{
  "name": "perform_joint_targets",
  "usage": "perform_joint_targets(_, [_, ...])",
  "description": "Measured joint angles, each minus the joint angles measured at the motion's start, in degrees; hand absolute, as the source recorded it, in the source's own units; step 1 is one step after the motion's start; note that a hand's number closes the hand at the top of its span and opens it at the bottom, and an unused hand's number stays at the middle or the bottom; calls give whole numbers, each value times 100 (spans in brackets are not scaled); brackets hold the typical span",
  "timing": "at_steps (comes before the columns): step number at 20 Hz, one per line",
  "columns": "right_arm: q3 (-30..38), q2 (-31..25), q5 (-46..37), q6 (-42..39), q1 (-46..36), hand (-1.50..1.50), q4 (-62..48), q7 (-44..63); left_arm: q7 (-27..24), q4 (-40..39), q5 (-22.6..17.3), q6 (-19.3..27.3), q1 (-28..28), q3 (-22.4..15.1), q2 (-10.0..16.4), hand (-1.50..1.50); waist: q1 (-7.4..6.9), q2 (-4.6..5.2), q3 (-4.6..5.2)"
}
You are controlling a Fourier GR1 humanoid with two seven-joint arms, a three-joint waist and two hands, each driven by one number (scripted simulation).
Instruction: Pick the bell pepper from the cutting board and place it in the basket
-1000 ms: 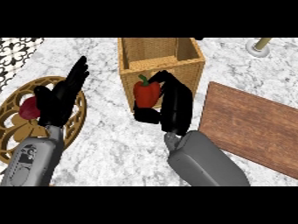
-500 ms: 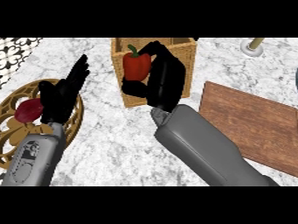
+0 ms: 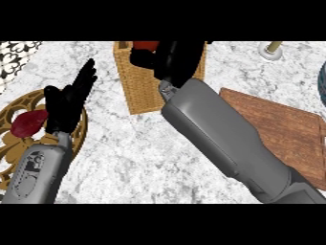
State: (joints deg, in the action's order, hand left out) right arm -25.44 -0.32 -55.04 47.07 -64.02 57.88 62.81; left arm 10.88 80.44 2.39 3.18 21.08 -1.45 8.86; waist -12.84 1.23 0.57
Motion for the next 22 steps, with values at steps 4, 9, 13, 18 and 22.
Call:
perform_joint_targets(4, [244, 2, -127, -53, -542, 150, -605, 199, -30, -40, 14, 27, 6, 11, -12, 0, 34, 7, 4])
perform_joint_targets(9, [381, 4, -210, -170, -1112, 150, -1406, 445, -62, -96, 2, 17, 13, 71, 31, 0, 44, 36, 5])
perform_joint_targets(13, [469, 5, -154, -212, -1452, 150, -1991, 587, -60, -134, 10, 33, 86, 80, 19, 0, 56, 61, 2])
perform_joint_targets(18, [545, 5, -23, -153, -1651, 150, -2627, 681, -101, -174, 21, 42, 96, 109, 38, 0, 82, 77, -6])
perform_joint_targets(22, [558, 6, 115, -67, -1710, 150, -3039, 712, -132, -196, -9, 37, 137, 180, 74, 0, 116, 88, -12])
